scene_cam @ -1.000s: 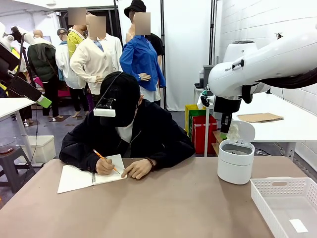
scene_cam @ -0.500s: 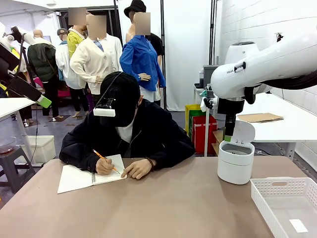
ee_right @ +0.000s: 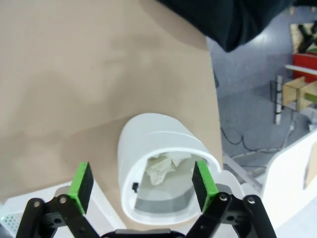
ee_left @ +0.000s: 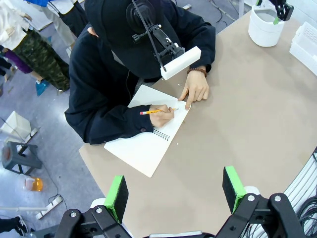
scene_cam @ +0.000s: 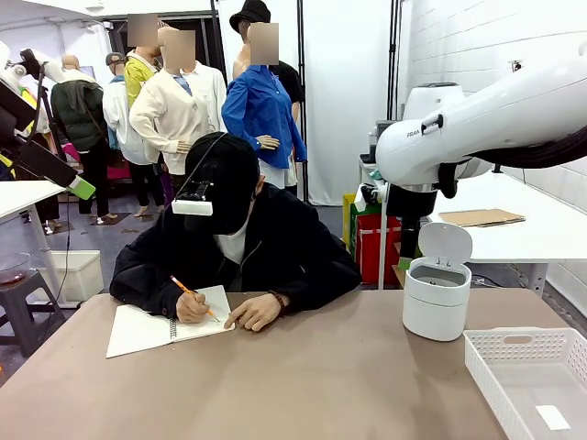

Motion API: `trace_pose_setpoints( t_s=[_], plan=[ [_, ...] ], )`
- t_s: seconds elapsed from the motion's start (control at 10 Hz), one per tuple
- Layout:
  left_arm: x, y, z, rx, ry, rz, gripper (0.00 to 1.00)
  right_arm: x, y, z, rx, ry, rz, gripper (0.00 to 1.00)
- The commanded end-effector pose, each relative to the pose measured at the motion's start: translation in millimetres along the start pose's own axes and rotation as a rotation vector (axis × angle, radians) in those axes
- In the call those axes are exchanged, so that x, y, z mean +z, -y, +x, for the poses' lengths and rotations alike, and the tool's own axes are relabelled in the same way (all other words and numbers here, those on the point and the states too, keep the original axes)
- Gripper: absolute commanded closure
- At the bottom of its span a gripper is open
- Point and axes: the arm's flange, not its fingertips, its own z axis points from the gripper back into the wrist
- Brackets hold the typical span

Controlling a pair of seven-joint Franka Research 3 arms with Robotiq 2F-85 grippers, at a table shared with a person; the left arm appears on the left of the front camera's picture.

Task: Sort the paper based on its condition.
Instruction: If a person hands you a paper, place it in the Organizing basket , and if it's crumpled, put it in the Trash can.

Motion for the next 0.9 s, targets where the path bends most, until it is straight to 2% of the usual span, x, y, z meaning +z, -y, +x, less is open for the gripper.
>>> trace_pose_setpoints(
  t_s=[0.0,0.8],
  plan=[
    [0.7,-0.4,0.1,0.003,0.0,-0.005,0.0,5.6,8.7,-6.0,-0.015,0.004,-0.012,0.0],
    [0.7,-0.4,0.1,0.003,0.0,-0.005,0.0,5.6,8.7,-6.0,-0.015,0.004,-0.012,0.0]
  ],
)
